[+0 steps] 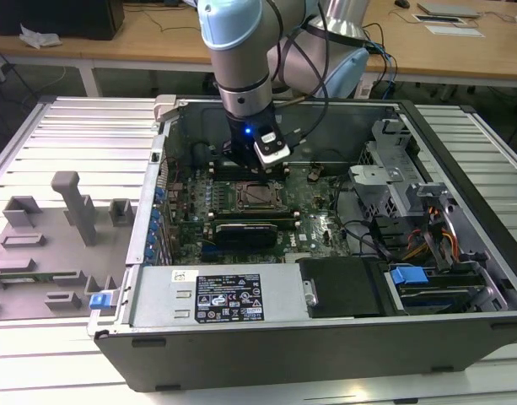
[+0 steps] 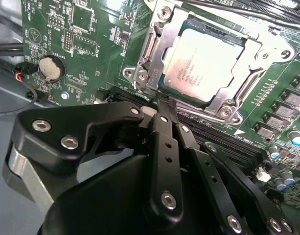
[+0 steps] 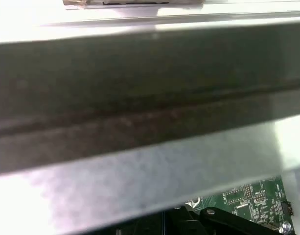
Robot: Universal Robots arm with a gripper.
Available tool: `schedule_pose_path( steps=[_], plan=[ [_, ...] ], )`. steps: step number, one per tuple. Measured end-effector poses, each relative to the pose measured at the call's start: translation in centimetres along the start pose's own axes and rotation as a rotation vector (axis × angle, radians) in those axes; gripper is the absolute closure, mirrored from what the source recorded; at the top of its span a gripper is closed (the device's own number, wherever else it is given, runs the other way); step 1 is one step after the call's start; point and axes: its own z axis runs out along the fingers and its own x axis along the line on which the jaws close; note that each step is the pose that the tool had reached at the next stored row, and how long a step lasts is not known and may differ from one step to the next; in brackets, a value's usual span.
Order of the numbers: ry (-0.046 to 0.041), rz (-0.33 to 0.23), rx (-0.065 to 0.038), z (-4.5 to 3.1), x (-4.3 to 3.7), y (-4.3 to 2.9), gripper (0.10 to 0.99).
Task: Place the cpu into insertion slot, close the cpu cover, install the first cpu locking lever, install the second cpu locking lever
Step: 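Install the first cpu locking lever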
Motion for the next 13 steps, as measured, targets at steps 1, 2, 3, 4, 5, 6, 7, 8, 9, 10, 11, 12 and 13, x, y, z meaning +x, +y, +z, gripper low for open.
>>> schedule_pose_path(
  steps=[1, 2, 3, 4, 5, 6, 7, 8, 9, 10, 11, 12, 13],
  plan=[
    [-0.0001, 0.0, 0.0, 0.01, 0.0, 0.0, 0.98],
    [-0.0002, 0.0, 0.0, 0.02, 0.0, 0.01, 0.98],
    [-0.0003, 0.0, 0.0, 0.02, 0.0, 0.01, 0.98],
    [-0.0003, 0.0, 0.0, 0.02, 0.0, 0.01, 0.98],
    [-0.0003, 0.0, 0.0, 0.0, 0.0, 0.01, 0.98],
    [-0.0006, 0.0, 0.0, -0.06, -0.02, 0.02, 0.98],
    [-0.0004, 0.0, 0.0, -0.14, -0.04, 0.03, 0.98],
    [-0.0002, 0.0, 0.0, -0.25, -0.05, 0.05, 0.98],
    [-0.0003, 0.0, 0.0, -0.37, -0.08, 0.07, 0.98],
    [-0.0002, 0.0, 0.0, -0.5, -0.11, 0.09, 0.98],
    [-0.0003, 0.0, 0.0, -0.59, -0.12, 0.1, 0.98],
    [-0.0004, 0.0, 0.0, -0.59, -0.12, 0.11, 0.98],
    [-0.0003, 0.001, 0.0, -0.58, -0.09, 0.24, 0.98]
  ],
)
